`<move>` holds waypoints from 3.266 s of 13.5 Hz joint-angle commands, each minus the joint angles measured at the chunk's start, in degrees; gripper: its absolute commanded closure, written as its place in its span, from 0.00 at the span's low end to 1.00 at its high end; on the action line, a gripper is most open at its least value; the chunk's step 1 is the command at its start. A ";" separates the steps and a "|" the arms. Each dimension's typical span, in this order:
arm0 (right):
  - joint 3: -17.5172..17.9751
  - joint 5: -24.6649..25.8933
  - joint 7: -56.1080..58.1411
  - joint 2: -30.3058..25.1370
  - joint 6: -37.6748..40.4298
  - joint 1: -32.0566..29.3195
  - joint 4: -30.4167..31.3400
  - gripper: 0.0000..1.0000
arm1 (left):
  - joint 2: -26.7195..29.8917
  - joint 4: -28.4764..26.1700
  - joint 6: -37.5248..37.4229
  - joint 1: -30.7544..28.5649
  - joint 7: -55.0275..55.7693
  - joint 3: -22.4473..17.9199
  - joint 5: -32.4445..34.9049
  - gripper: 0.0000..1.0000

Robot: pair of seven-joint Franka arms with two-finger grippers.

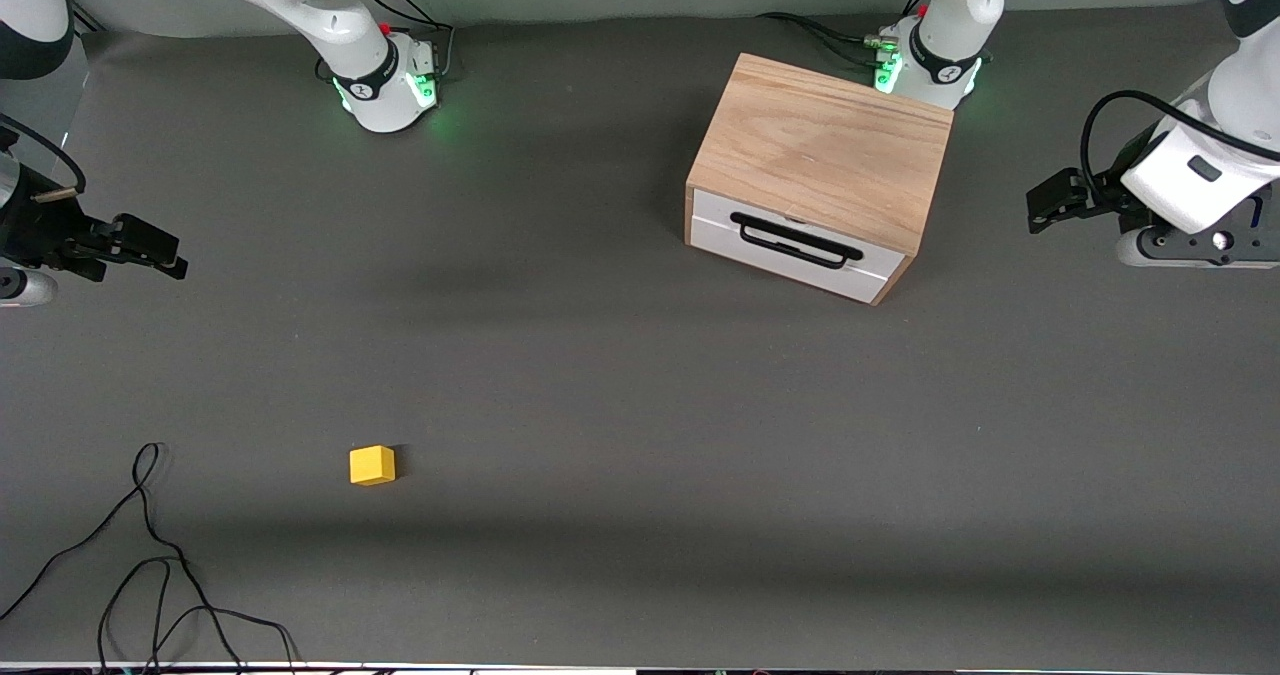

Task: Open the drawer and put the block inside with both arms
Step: 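Move the right gripper toward the yellow cube, then lower the right gripper over the yellow cube and close on it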

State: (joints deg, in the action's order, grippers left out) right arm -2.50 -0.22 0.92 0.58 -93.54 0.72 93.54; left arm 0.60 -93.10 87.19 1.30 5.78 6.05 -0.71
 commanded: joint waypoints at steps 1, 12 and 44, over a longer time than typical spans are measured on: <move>0.30 0.13 1.11 1.44 -0.24 0.77 -1.43 0.00 | -0.60 1.52 -1.23 -0.07 -0.86 0.19 -0.08 0.00; 0.30 -3.04 0.66 17.34 -7.17 6.30 -12.60 0.00 | -0.60 1.52 -1.41 -0.33 -0.86 0.19 -0.17 0.00; -0.14 -3.65 0.40 44.42 -49.46 6.40 -3.71 0.00 | -0.60 1.34 -1.58 -0.60 -0.86 0.19 -0.25 0.00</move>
State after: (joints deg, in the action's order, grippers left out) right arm -2.55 -2.68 0.92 43.95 -142.45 6.91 91.39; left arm 0.52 -93.05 87.16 1.11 5.76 6.09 -0.71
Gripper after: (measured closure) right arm 0.000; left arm 0.000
